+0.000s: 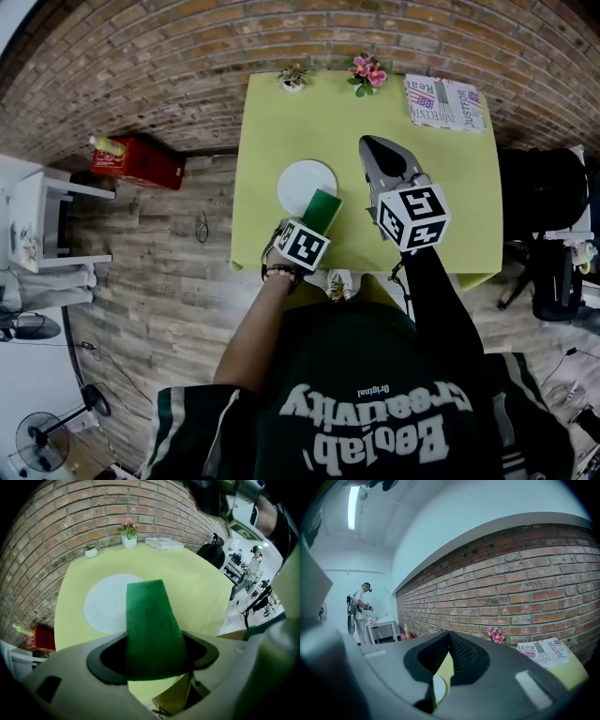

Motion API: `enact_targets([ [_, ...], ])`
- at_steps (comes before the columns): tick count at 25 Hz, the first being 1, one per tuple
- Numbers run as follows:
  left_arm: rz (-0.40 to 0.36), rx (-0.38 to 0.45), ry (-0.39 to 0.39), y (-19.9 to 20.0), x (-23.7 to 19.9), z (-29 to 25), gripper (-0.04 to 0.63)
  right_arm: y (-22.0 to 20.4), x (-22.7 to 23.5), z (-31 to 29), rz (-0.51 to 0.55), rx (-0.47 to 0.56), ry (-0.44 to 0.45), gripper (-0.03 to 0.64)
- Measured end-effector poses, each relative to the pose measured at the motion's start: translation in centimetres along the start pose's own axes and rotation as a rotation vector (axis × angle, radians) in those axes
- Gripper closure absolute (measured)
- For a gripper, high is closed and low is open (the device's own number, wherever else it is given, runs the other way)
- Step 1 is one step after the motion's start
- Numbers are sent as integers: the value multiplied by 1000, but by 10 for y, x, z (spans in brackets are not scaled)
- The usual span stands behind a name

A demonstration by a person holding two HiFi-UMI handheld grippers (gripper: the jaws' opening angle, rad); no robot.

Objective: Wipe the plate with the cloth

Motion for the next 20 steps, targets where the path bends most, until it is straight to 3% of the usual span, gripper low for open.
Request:
enact_targets([
  [12, 71, 9, 32, -21, -17, 8, 245, -2, -11, -9, 8, -9, 35, 603],
  [20, 154, -2, 130, -48, -50, 28, 245, -2, -23, -18, 13, -10, 64, 603],
])
Point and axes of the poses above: the fingertips, and each gripper's own axes: z backward along the fingers, x to its right, y out of its top, the point moved 6 cm from there along z, backward along the fingers, and after that the axes turned 4 degrees about -z, right-handed, at the moved point
